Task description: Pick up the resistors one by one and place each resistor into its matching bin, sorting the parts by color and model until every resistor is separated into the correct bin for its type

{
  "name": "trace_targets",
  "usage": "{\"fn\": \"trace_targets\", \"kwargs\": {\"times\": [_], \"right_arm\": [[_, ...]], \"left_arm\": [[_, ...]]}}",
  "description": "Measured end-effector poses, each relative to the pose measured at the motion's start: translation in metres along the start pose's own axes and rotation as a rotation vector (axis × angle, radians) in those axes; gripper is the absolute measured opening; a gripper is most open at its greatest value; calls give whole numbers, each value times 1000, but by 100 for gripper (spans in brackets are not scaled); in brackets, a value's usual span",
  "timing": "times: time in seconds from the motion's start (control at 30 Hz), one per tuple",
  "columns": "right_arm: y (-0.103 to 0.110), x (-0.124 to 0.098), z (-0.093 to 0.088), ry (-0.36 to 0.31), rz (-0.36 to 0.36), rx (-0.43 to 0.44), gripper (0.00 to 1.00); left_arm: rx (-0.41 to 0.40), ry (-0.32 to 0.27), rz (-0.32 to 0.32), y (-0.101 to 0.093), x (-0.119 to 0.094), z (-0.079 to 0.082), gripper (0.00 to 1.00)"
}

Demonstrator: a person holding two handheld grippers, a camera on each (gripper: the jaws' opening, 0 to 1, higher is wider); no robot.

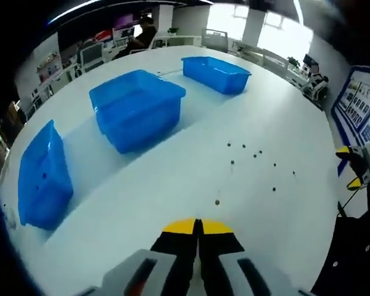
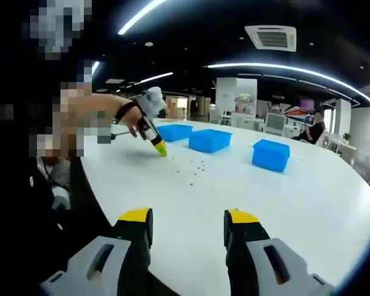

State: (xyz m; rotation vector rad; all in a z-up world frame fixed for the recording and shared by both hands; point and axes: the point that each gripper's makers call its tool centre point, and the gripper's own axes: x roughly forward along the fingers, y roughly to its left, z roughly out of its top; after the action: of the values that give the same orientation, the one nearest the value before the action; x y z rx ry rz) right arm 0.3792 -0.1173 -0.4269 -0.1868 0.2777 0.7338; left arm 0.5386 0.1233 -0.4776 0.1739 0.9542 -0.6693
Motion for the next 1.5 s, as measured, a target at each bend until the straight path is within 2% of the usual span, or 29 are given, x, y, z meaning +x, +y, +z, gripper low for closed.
{"fn": "trace_targets", "kwargs": {"times": [0.03,0.1,0.13,0.2,0.27,0.33,0.4,0.57,0.67,0.73,0.83,1.03,1.07,1.3,1.5], "right_arm": [[0,0,1,-2,0,-3,48],[1,1,4,-6,-1,-6,48],[2,1,5,-8,-1,-7,48],[4,1,8,-11,2,-15,48],[7,2,10,-13,5,-21,47],[10,2,13,-13,10,-29,47],[13,4,14,-11,15,-35,47],[19,4,15,-8,21,-46,47],[18,2,14,-6,14,-42,47],[18,2,13,-3,11,-40,47],[19,2,10,-2,10,-33,48],[18,2,5,0,7,-17,48],[18,2,4,-1,7,-14,48],[14,1,1,-2,5,0,48],[13,0,-2,-1,7,2,48]], "left_arm": [[11,-48,-9,-1,-3,5,4],[-25,-94,-14,-3,-9,6,4],[-23,-146,-22,-5,-14,11,4],[-41,-208,-22,-6,-23,13,4],[-39,-247,-9,-5,-32,10,4],[-33,-255,5,-5,-36,4,4],[-9,-239,35,0,-33,-2,4],[-7,-194,26,0,-24,-6,5],[-27,-125,16,1,-20,-9,11],[-38,-97,8,1,-17,-9,12],[-35,-41,28,5,-10,-4,16],[-11,53,49,3,4,-2,16],[-9,49,54,3,4,1,15],[5,121,78,-1,8,1,7],[23,138,86,-5,7,-2,5]]}}
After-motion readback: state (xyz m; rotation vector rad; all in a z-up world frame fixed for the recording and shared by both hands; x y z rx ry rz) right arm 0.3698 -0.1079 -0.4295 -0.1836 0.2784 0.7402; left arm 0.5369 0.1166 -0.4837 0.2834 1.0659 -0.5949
